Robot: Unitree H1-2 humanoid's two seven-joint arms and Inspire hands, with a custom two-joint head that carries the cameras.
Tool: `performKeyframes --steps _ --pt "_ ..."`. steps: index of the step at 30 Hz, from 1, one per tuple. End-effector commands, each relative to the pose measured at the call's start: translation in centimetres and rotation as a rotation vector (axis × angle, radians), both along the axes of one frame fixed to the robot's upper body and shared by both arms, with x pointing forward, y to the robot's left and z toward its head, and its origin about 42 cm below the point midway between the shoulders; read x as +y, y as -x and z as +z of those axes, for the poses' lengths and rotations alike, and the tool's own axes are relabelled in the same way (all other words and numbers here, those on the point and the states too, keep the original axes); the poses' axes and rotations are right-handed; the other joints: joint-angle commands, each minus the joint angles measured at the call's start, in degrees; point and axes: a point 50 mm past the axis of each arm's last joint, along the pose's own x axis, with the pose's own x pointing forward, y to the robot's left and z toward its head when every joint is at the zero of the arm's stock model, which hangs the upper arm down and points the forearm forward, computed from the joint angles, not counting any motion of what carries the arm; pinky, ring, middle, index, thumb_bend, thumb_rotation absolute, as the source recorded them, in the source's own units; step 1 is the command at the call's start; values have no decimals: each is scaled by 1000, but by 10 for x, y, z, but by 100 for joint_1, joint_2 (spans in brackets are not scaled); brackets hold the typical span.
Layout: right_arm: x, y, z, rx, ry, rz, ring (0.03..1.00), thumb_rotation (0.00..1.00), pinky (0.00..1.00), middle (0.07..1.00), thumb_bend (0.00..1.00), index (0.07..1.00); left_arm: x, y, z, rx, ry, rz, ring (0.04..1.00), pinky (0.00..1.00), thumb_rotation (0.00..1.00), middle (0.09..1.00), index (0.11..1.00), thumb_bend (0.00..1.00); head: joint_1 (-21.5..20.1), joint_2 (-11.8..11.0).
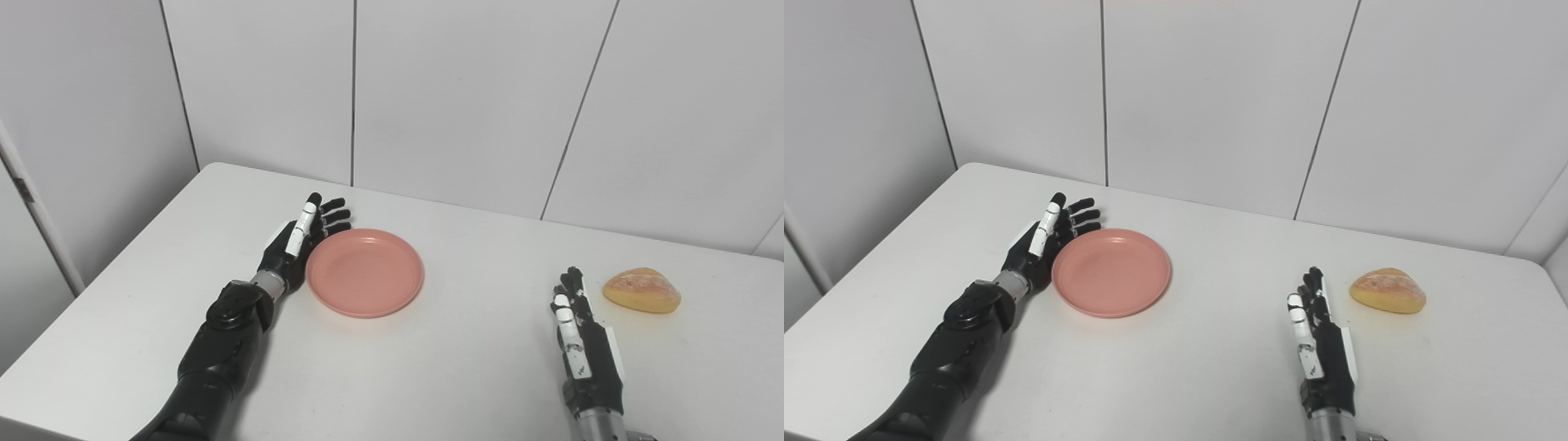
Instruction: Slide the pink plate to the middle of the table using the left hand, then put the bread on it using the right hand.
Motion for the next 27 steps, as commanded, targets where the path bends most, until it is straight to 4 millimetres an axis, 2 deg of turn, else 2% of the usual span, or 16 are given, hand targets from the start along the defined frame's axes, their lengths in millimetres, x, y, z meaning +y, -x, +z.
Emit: performKeyframes --steps 1,6,8,14,27 --pt "10 -11 23 -73 -8 11 1000 811 1000 1000 636 1000 -13 -10 18 -42 -2 -58 832 885 1000 851 829 658 -91 16" --pt "18 -12 25 -73 -15 9 1000 817 1000 1000 636 1000 -19 -9 18 -32 5 -85 843 900 1000 861 843 640 -345 82" --pt "23 -13 27 -72 -24 8 1000 818 1000 1000 616 1000 -22 -8 17 -34 9 -98 845 900 1000 863 848 626 -579 143" --pt "32 -15 30 -65 -16 9 1000 829 1000 1000 613 1000 -29 -6 18 -44 18 -113 830 895 1000 849 853 643 -942 211" --pt "36 -19 37 -54 -2 4 1000 853 1000 999 616 999 -52 9 15 -40 74 -144 855 950 1000 865 839 676 -1030 393"
